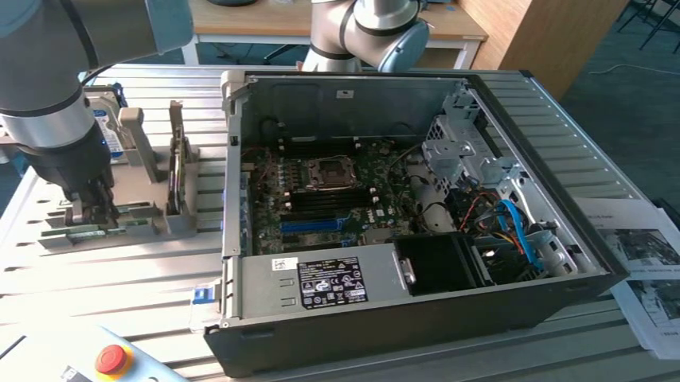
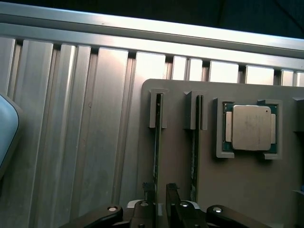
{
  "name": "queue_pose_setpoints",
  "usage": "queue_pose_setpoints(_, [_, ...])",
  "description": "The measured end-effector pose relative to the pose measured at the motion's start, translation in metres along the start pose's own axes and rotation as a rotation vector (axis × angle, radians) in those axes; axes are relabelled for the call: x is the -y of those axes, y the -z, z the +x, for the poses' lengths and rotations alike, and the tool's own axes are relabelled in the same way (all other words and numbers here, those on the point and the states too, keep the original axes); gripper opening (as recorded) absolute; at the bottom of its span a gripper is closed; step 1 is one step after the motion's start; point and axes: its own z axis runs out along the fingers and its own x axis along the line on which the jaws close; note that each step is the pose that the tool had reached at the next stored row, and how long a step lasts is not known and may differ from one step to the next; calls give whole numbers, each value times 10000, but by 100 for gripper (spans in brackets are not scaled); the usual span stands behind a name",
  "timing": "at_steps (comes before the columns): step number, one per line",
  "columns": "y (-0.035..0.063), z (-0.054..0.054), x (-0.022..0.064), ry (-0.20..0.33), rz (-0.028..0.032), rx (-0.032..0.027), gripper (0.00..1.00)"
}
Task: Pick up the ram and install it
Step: 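Pick up the ram and move it above insertion slot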
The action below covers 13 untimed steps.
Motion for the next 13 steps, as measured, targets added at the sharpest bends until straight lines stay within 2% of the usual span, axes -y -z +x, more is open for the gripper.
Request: queue_pose_setpoints(13, [0, 11, 22, -2, 0, 0, 24])
